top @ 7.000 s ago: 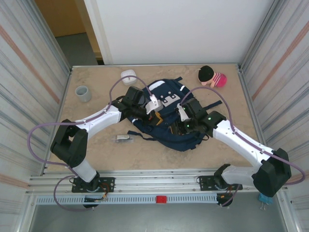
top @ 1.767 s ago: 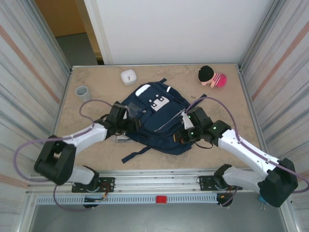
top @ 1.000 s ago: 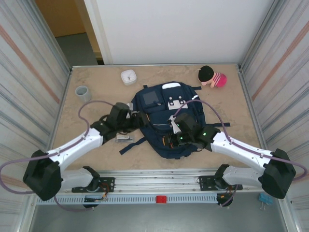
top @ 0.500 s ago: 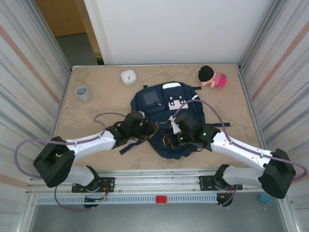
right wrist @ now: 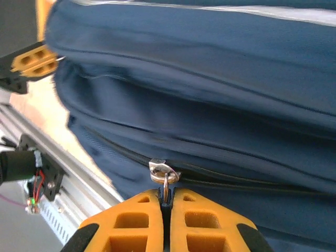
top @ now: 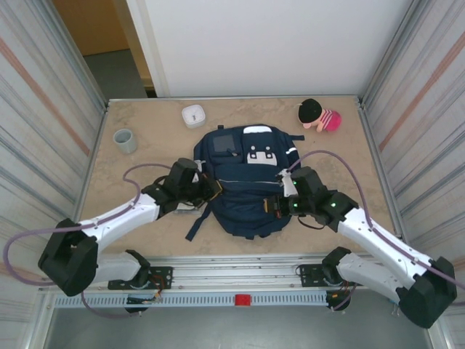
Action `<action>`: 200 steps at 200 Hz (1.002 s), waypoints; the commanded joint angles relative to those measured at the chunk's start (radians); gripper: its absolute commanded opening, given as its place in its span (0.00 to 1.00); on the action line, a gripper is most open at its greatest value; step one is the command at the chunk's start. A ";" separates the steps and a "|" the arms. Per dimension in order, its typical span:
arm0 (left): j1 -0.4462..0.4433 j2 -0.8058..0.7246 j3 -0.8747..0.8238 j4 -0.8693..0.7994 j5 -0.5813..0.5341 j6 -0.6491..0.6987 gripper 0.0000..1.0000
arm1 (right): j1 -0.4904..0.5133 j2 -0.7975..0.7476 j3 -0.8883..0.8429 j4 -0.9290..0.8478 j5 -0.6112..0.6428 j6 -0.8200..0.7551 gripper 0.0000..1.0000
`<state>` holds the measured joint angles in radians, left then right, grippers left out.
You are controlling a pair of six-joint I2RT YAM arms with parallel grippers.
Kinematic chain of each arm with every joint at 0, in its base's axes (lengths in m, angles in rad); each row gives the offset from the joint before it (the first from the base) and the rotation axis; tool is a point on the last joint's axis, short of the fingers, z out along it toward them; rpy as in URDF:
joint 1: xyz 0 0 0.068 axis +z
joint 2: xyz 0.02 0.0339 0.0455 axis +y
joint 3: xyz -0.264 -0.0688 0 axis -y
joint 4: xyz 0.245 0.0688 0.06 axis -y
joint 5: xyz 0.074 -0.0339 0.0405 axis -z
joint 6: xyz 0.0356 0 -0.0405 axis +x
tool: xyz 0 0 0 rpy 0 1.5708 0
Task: Pack the student bag
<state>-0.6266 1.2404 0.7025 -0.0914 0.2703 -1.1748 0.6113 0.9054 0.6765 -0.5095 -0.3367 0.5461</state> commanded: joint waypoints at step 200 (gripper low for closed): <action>-0.396 0.281 0.472 -0.290 -0.107 1.698 0.60 | -0.148 -0.024 0.032 -0.016 -0.335 -0.102 0.00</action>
<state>-0.9916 1.4792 1.1198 -0.3481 0.1131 0.3248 0.4644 0.8970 0.6563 -0.5510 -0.6071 0.4618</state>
